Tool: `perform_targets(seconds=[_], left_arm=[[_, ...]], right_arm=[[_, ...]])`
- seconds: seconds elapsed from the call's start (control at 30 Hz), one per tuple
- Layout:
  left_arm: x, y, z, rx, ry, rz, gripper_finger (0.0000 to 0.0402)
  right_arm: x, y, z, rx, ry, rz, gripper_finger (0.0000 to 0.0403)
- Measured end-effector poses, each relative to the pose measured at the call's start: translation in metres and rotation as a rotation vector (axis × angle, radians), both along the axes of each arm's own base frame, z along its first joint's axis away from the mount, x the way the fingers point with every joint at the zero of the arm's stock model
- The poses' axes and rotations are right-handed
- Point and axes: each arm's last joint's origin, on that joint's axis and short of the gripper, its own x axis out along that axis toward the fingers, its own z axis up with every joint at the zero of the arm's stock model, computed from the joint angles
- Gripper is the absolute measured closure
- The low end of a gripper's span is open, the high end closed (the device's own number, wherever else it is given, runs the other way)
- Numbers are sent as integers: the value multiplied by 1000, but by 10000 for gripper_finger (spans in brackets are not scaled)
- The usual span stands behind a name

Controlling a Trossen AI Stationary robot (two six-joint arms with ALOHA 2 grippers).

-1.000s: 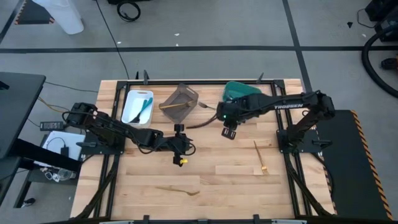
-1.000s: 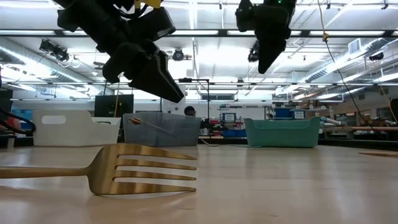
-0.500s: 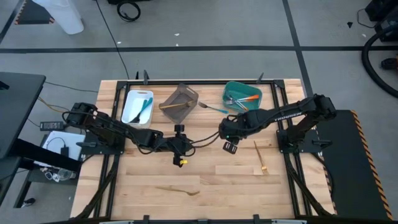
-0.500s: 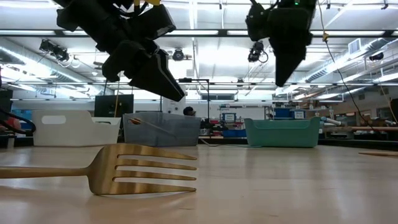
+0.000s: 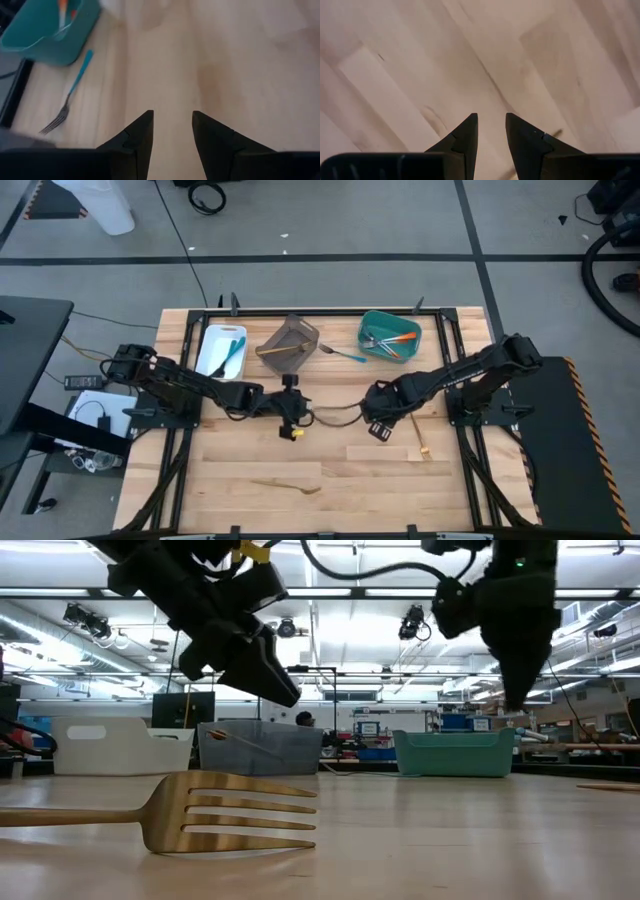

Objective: Sort silverware by color (type)
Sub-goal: Put the top gold fork into the black bin

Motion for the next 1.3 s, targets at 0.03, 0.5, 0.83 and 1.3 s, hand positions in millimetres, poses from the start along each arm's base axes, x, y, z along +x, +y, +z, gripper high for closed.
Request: perform_targets(seconds=[0.03, 0.5, 0.83, 1.3], left_arm=[[0, -1, 0, -6, 5, -25, 258], [2, 5, 1, 1, 12, -108, 258], [4, 14, 2, 2, -4, -82, 258], [6, 15, 3, -5, -23, -72, 258]], right_arm=[[-2, 2, -2, 4, 11, 0, 292], [-26, 22, -28, 16, 113, -58, 292], [-39, 31, -26, 35, 105, -119, 300], [-57, 35, -10, 11, 99, -214, 304]])
